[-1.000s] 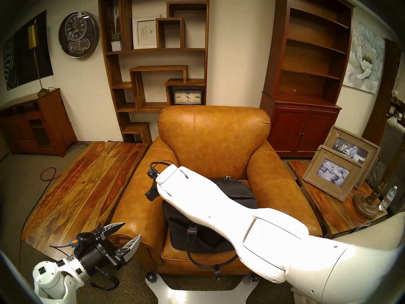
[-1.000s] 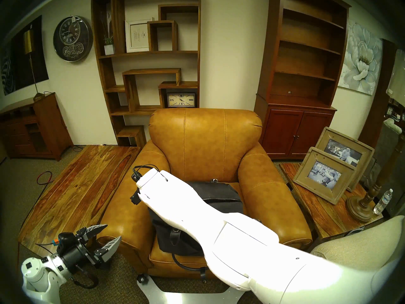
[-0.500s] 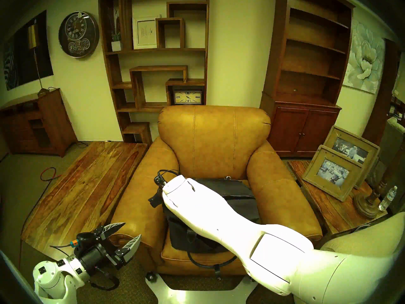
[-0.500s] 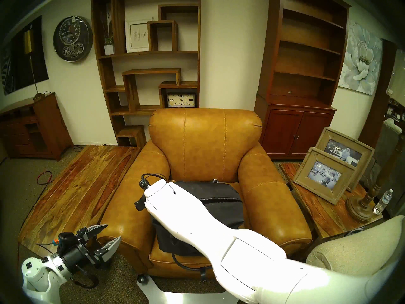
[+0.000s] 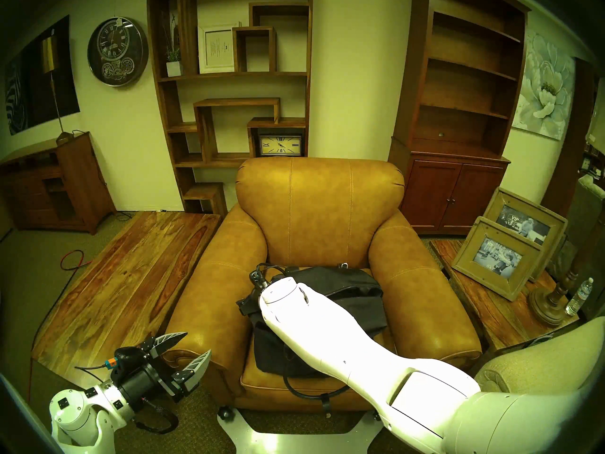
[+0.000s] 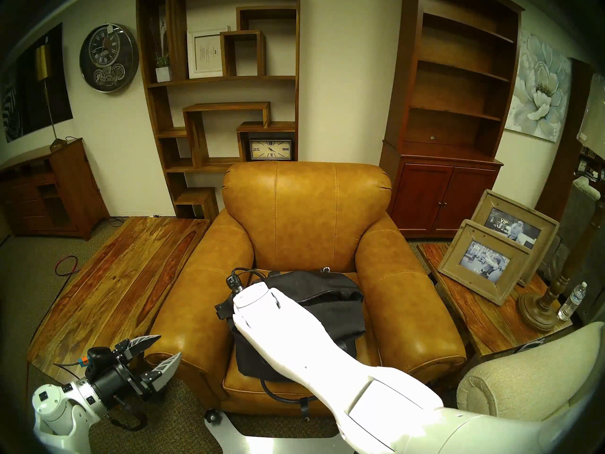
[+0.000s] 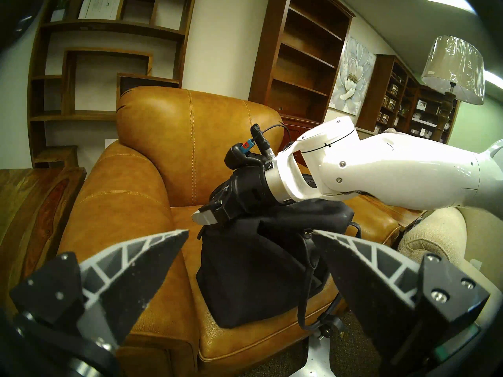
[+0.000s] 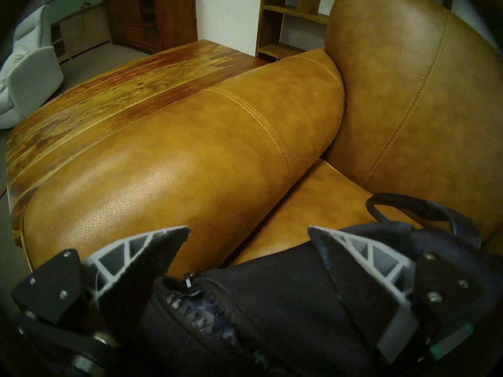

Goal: Open a bag with a zipper

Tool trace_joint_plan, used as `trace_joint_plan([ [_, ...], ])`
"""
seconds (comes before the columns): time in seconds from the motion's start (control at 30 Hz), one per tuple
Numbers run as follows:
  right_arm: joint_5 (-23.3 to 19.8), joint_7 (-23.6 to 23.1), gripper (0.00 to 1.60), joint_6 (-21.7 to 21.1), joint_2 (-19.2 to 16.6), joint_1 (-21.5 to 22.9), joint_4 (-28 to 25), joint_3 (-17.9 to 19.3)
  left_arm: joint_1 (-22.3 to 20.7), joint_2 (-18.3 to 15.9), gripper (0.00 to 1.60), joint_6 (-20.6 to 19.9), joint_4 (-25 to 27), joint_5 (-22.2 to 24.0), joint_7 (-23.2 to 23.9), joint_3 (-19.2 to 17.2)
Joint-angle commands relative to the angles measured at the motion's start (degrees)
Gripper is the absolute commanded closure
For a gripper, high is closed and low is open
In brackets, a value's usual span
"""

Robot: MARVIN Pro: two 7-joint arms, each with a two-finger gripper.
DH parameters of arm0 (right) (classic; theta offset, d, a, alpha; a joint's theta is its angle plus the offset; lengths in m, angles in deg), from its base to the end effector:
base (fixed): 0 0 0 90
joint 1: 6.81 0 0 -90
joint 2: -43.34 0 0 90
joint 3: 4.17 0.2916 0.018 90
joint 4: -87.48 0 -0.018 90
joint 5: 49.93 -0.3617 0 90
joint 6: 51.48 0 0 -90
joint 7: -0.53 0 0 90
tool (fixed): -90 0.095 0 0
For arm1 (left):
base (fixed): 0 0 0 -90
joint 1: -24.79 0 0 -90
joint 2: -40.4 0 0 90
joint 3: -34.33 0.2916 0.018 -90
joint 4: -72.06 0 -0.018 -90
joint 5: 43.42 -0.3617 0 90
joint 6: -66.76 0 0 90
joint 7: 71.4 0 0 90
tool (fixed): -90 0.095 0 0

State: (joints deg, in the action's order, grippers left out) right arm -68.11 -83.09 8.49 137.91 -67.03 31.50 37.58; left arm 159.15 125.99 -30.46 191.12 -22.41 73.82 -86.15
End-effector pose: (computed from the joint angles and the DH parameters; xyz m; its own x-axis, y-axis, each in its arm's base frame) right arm 0.4823 0.3097 -0.3827 0.4630 0.4394 0.7698 0.6042 -0.7919 0.0886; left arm 0.2075 0.1339 -0.3101 0.2756 0.0667 0.9590 -0.4881 -0.8497 0.1994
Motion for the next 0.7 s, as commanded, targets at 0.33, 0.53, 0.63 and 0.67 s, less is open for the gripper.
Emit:
trace_joint_plan([
  [0.33, -1.28, 5.64, 0.0, 8.39, -4.74, -8.56, -13.57, 4.75, -0.31, 0.05, 0.0, 0.1, 0.31, -0.02, 0.25, -0.05],
  [0.53, -1.33, 8.08, 0.0, 12.43, -6.52, -10.85, -18.33, 7.14, -0.41, 0.09, 0.0, 0.12, 0.26, -0.06, 0.38, -0.09],
  [0.63, -1.26, 9.13, 0.0, 14.02, -6.94, -12.64, -19.95, 7.53, -0.46, 0.12, 0.0, 0.13, 0.25, -0.08, 0.42, -0.1],
  [0.67, -1.35, 9.19, 0.0, 14.28, -7.11, -13.49, -20.7, 7.41, -0.47, 0.12, 0.0, 0.13, 0.23, -0.09, 0.44, -0.11],
])
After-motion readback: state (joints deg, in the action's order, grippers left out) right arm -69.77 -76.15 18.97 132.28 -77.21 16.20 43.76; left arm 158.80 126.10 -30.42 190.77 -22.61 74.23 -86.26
